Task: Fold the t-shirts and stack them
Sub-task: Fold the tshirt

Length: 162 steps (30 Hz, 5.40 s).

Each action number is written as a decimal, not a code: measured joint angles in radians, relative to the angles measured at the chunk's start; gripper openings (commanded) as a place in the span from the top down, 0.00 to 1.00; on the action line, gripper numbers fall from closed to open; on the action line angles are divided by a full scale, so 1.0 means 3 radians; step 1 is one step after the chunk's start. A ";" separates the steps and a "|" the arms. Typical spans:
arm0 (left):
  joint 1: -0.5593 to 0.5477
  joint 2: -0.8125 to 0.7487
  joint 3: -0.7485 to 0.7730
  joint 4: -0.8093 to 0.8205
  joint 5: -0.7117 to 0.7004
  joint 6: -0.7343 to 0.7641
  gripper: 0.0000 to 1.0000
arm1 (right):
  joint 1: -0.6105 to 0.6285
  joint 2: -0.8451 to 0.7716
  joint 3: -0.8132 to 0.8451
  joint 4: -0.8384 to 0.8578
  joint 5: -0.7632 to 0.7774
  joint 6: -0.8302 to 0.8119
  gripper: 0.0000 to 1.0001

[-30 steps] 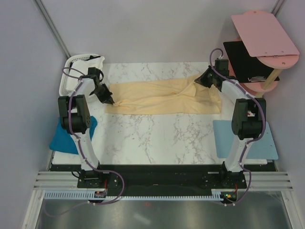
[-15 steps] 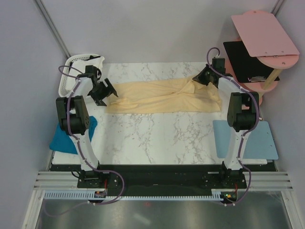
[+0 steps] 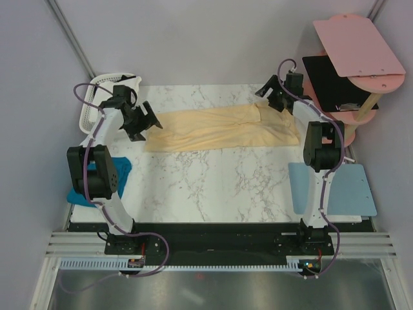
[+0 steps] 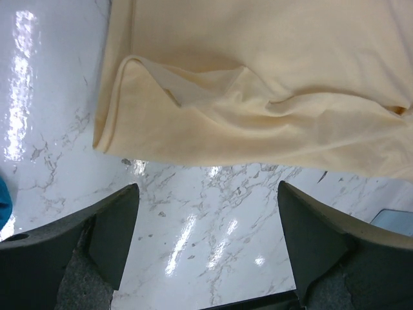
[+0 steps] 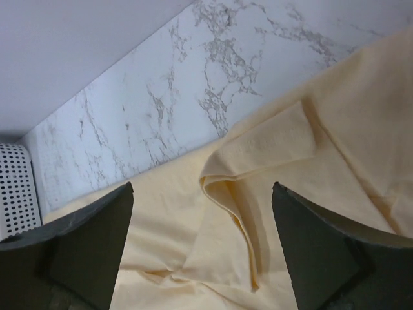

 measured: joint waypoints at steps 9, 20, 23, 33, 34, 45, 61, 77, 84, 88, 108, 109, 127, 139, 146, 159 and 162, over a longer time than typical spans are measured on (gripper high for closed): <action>-0.0403 -0.0148 -0.0229 -0.0001 -0.0050 0.0071 0.06 | 0.0005 -0.0595 -0.0895 0.0172 0.0158 -0.0253 0.69; -0.0543 -0.0524 -0.0271 0.0020 -0.0191 0.0141 0.05 | 0.0029 -0.0430 -0.0758 0.0170 0.0008 -0.0219 0.50; -0.0543 -0.0540 -0.0299 0.0019 -0.0211 0.0160 0.06 | 0.0029 -0.0365 -0.0759 0.0104 -0.0006 -0.0228 0.47; -0.0543 -0.0539 -0.0315 0.0015 -0.0216 0.0165 0.06 | 0.0062 -0.0295 -0.0746 0.0039 -0.0076 -0.0243 0.47; -0.0543 -0.0539 -0.0315 0.0015 -0.0219 0.0165 0.06 | 0.0071 -0.0259 -0.0726 0.0020 -0.0084 -0.0243 0.47; -0.0543 -0.0539 -0.0314 -0.0022 -0.0304 0.0201 0.06 | 0.0226 -0.0019 -0.0589 -0.0109 -0.0148 -0.0245 1.00; -0.0543 -0.0509 -0.0315 -0.0041 -0.0351 0.0258 0.06 | 0.0621 0.0217 0.0071 0.0629 -0.0357 -0.0094 0.02; -0.0755 -0.0306 -0.0370 0.0086 -0.0743 0.0385 0.98 | 0.0683 -0.1446 -0.1797 0.0702 0.0029 -0.0478 1.00; -0.0752 0.0313 -0.0134 0.0058 -0.1191 0.0331 0.98 | 0.0702 -0.1568 -0.2065 0.0682 0.0069 -0.0530 1.00; -0.0750 0.0572 0.0161 0.0041 -0.1441 0.0298 0.98 | 0.0701 -0.1568 -0.2126 0.0636 0.0066 -0.0546 1.00; -0.0680 0.1682 0.1484 -0.0259 -0.2028 0.0229 0.98 | 0.0698 -0.1562 -0.2087 -0.0089 0.0833 -0.0989 1.00; -0.0661 0.1682 0.1485 -0.0284 -0.2057 0.0219 0.98 | 0.0698 -0.1550 -0.2050 -0.0186 0.0944 -0.1012 1.00; -0.0546 0.1603 0.1265 -0.0458 -0.2188 0.0132 0.98 | 0.0704 -0.0810 -0.1369 -0.1144 0.1729 -0.1052 1.00; -0.0702 0.1321 0.0757 -0.0437 -0.2187 0.0122 0.98 | 0.0683 -0.0664 -0.1108 -0.1354 0.1790 -0.1096 1.00; -0.0726 0.1104 0.0423 -0.0365 -0.2090 0.0071 0.98 | 0.0615 -0.0409 -0.0689 -0.1548 0.1811 -0.1180 1.00; -0.1199 0.0206 -0.0917 -0.0275 -0.1845 -0.0183 0.98 | 0.0598 0.0268 0.0411 -0.1724 0.1706 -0.1411 1.00; -0.1540 0.0061 -0.1138 -0.0294 -0.1809 -0.0276 0.98 | 0.0595 0.0472 0.0744 -0.1729 0.1578 -0.1467 1.00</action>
